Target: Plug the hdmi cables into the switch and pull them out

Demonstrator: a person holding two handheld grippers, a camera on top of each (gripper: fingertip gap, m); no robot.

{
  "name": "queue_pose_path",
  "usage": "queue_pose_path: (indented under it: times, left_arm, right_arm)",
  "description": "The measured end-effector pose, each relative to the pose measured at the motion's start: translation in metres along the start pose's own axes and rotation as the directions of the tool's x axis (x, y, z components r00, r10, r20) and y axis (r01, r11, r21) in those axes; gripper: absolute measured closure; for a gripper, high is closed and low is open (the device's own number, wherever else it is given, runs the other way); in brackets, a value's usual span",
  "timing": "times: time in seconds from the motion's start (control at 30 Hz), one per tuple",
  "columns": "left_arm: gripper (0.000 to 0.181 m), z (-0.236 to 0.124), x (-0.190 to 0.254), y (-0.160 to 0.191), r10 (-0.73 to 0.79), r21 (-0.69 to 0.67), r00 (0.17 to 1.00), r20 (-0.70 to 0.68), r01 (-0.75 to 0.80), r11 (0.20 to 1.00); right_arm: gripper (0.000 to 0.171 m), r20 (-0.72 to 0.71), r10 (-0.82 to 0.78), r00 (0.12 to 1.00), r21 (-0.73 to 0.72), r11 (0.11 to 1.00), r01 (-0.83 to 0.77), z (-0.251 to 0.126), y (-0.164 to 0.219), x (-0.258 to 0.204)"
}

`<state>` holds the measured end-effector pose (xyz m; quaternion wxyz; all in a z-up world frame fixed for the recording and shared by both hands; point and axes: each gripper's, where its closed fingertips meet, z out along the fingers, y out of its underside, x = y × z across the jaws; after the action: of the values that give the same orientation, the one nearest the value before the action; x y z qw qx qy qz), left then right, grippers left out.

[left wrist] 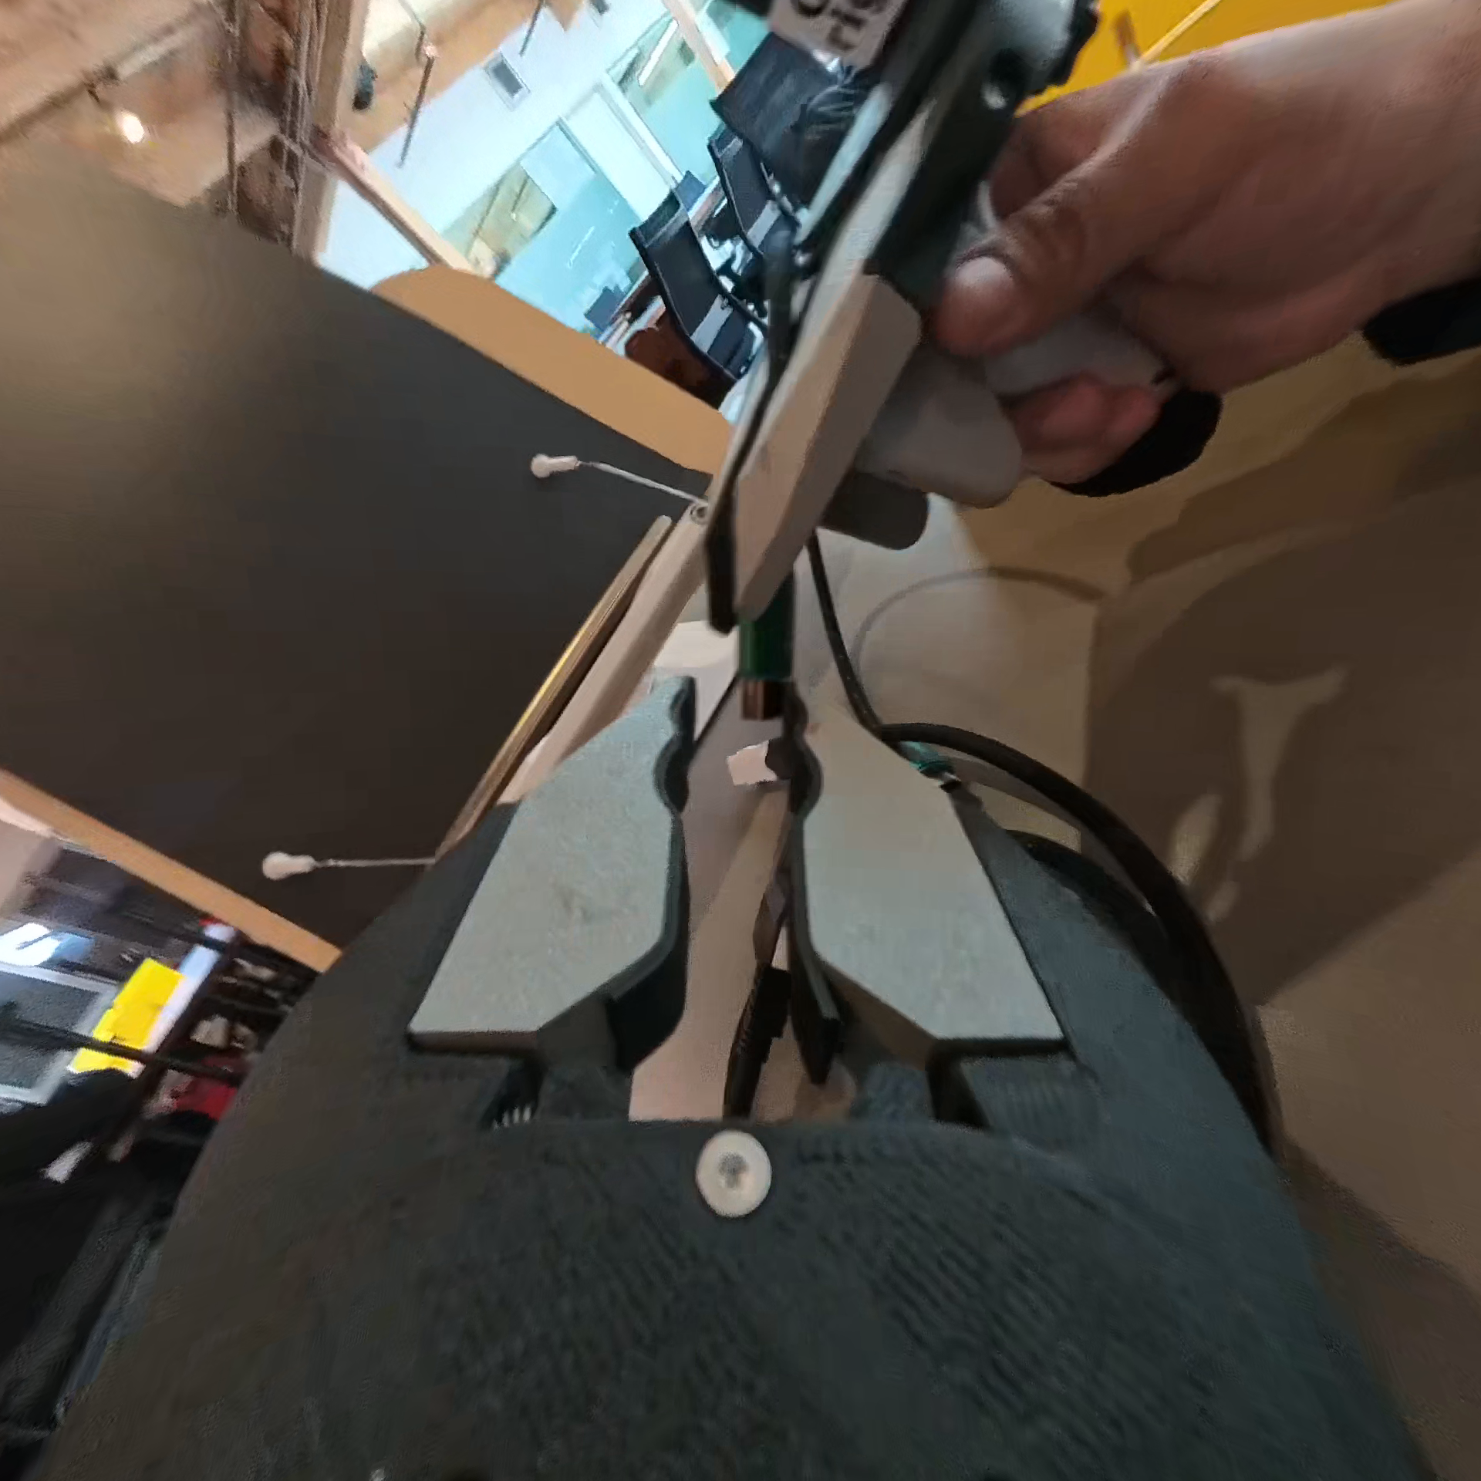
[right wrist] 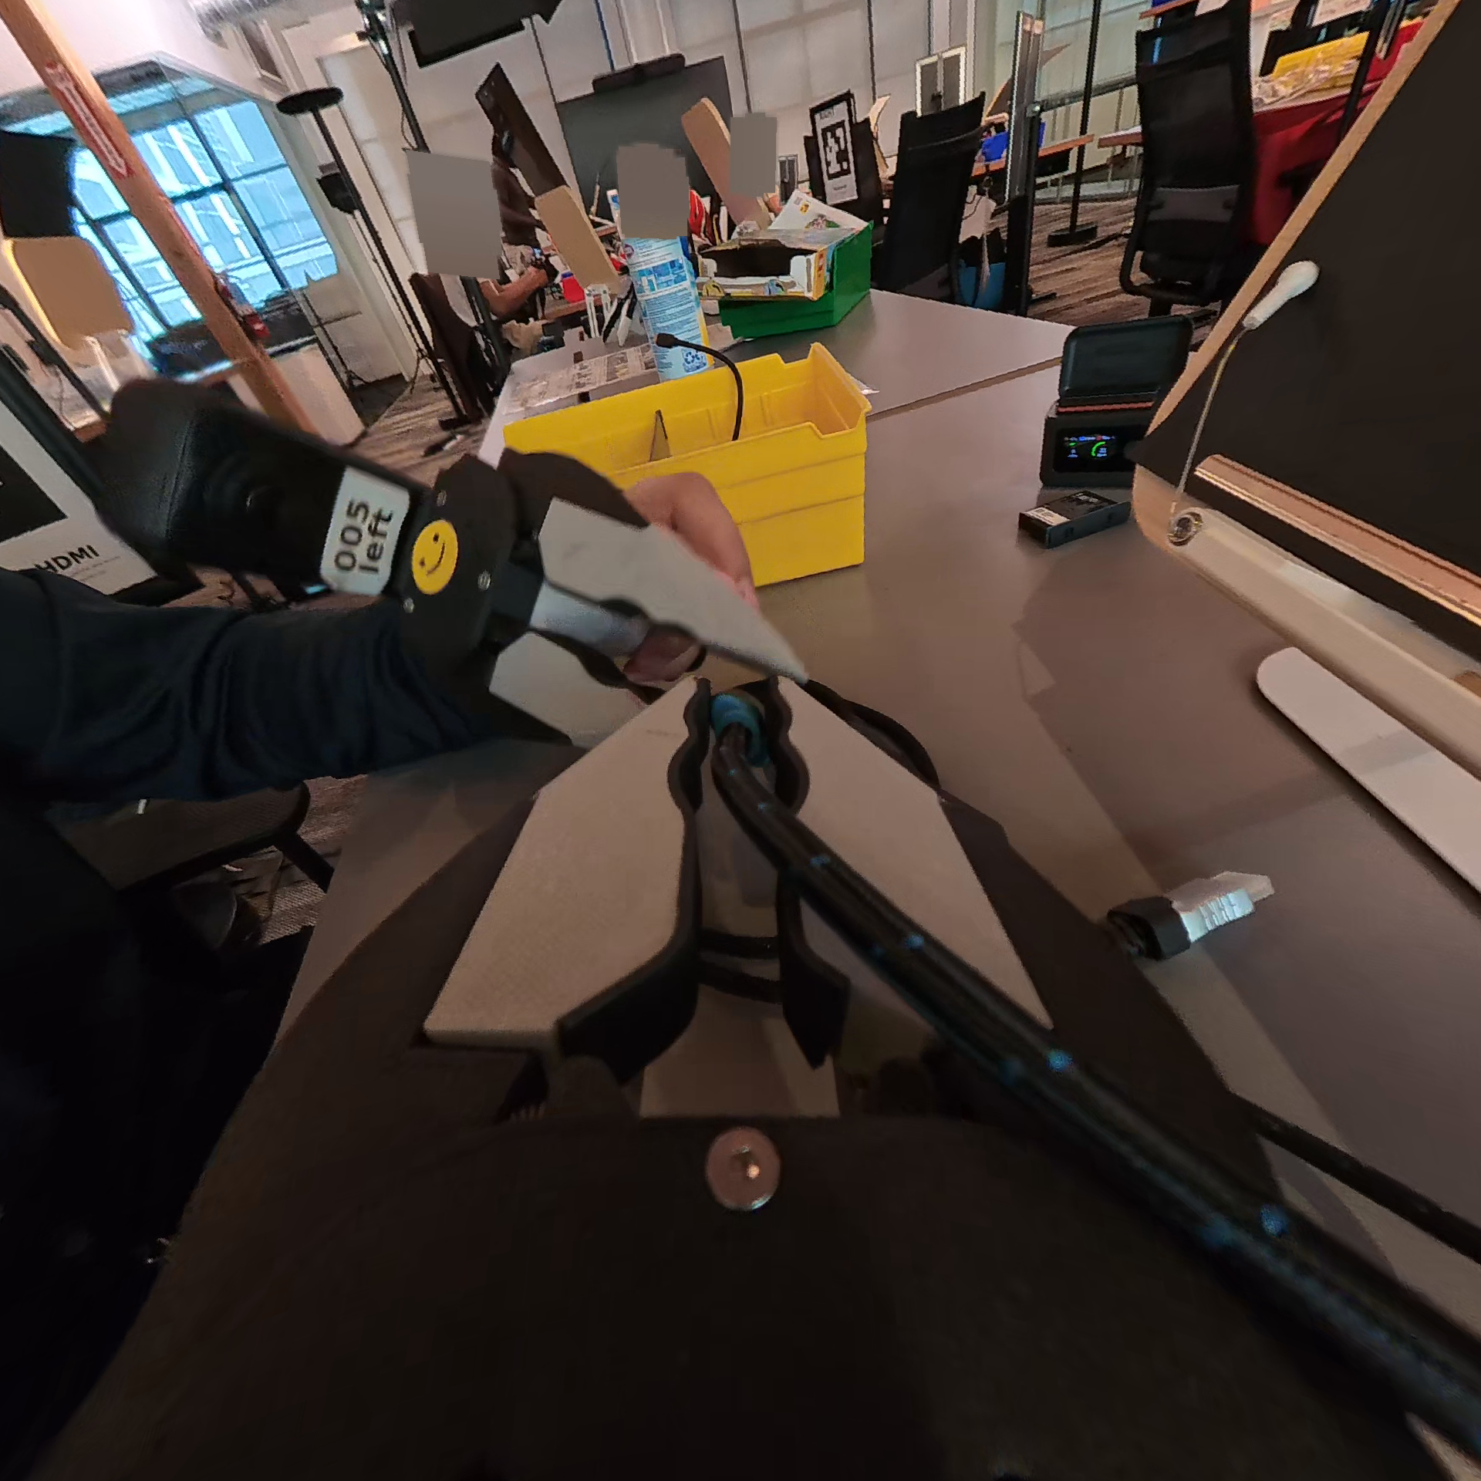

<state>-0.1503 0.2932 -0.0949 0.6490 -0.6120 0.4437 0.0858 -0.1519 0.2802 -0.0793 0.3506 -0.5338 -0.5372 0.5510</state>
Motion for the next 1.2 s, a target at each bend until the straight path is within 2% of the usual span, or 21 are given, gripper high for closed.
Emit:
queue_pose_path:
  times: [0.03, 0.23, 0.33, 0.5, 0.6, 0.7, 0.9, 1.2]
  left_arm:
    - [0.172, 0.001, 0.005, -0.001, 0.04, -0.001, 0.999, -0.002, -0.04, 0.999]
    - [0.172, 0.004, -0.003, 0.0, 0.218, -0.082, 0.97, 0.111, -0.209, 0.974]
    - [0.174, 0.002, -0.013, 0.0, 0.379, -0.142, 0.904, 0.196, -0.357, 0.923]
    - [0.173, 0.004, -0.021, 0.004, 0.54, -0.218, 0.799, 0.264, -0.496, 0.84]
    - [0.173, 0.007, -0.019, 0.001, 0.56, -0.227, 0.786, 0.262, -0.513, 0.828]
    - [0.173, 0.008, -0.017, -0.001, 0.545, -0.227, 0.795, 0.268, -0.498, 0.837]
    - [0.174, 0.01, -0.02, -0.003, 0.589, -0.269, 0.754, 0.289, -0.527, 0.806]
    - [0.174, 0.012, -0.02, -0.001, 0.546, -0.276, 0.783, 0.296, -0.477, 0.834]
  right_arm:
    - [0.161, 0.002, 0.006, 1.0, 0.004, 1.0, -0.006, 0.001, 0.0, 0.0]
    - [0.157, 0.033, 0.095, 0.995, 0.028, 0.995, -0.096, -0.001, -0.003, 0.003]
    - [0.148, 0.029, 0.165, 0.986, 0.008, 0.986, -0.166, -0.002, 0.002, 0.009]
    - [0.141, 0.084, 0.268, 0.96, 0.031, 0.962, -0.271, -0.003, 0.002, 0.012]
    - [0.14, 0.103, 0.289, 0.952, 0.045, 0.955, -0.294, -0.001, 0.0, 0.012]
    - [0.15, 0.099, 0.28, 0.955, 0.057, 0.956, -0.286, 0.0, -0.001, 0.012]
    - [0.15, 0.084, 0.28, 0.956, 0.051, 0.957, -0.284, 0.005, 0.002, 0.013]
    - [0.151, 0.084, 0.309, 0.947, 0.08, 0.945, -0.316, 0.004, 0.0, 0.017]
